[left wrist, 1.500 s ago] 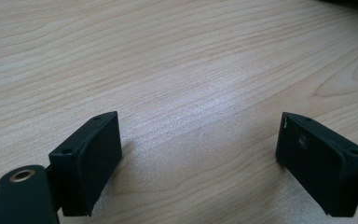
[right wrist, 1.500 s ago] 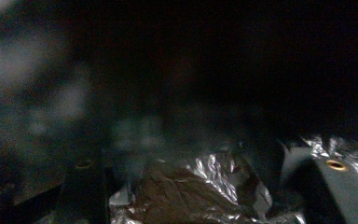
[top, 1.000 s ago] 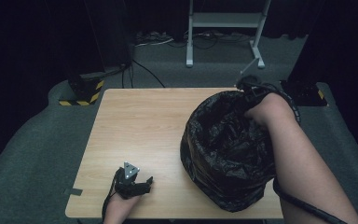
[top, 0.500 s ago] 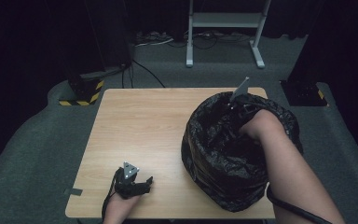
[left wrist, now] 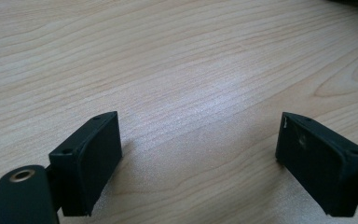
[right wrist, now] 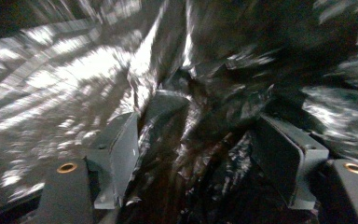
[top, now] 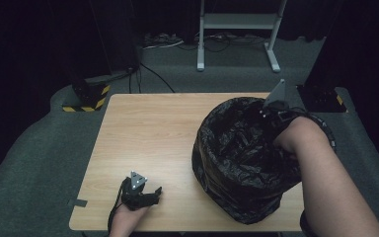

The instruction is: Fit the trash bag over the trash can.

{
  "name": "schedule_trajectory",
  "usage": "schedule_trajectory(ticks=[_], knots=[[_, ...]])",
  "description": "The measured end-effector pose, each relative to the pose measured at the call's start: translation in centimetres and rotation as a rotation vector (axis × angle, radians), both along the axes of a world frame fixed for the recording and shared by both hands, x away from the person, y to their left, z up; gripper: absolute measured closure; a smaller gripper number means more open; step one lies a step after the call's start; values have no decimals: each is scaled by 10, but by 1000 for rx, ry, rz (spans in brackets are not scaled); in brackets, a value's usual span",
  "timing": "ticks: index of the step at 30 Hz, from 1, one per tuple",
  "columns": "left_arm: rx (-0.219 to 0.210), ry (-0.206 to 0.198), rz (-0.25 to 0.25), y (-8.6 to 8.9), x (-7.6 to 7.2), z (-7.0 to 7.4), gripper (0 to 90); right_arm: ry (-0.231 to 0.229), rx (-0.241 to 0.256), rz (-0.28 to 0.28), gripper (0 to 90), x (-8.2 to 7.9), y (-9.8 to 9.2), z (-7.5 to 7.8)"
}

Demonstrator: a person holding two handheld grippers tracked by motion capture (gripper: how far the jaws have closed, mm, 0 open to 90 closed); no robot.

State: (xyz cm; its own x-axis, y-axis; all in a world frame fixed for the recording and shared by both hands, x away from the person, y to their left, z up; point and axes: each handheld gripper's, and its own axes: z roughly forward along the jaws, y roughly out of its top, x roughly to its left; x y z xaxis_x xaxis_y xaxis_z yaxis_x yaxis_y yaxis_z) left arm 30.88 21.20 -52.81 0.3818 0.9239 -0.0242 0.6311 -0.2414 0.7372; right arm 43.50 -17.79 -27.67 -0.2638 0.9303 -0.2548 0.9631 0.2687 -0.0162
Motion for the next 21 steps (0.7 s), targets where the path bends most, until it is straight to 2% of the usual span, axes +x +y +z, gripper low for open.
schedule_trajectory(ticks=[2, 3, 4, 5, 10, 13, 15, 16, 20, 21], knots=[[-2, 1, 1, 0, 0, 0, 142, 36, -3, -7, 315, 1, -3, -17], [-2, 1, 1, 0, 0, 0, 142, 36, -3, -7, 315, 1, -3, -17], [-2, 1, 0, 0, 0, 0, 142, 63, -2, -3, 309, 2, -3, -31], [-2, 1, 0, 0, 0, 0, 142, 74, -4, -1, 312, 3, -2, -36], [2, -1, 0, 0, 0, 0, 142, 95, 7, 18, 298, 3, 0, -48], [2, 0, 0, 0, 0, 0, 143, 90, 18, 22, 290, 2, 1, -47], [2, 0, 0, 0, 0, 0, 143, 77, 45, 30, 273, 2, 3, -41], [5, 0, 0, 0, 0, 0, 144, 44, 73, 43, 250, 2, 4, -31], [6, 0, 0, 0, 0, 0, 143, -36, 138, 57, 200, 0, 0, -2], [6, 0, 0, 0, 0, 0, 143, -36, 138, 57, 200, 0, 0, -2]])
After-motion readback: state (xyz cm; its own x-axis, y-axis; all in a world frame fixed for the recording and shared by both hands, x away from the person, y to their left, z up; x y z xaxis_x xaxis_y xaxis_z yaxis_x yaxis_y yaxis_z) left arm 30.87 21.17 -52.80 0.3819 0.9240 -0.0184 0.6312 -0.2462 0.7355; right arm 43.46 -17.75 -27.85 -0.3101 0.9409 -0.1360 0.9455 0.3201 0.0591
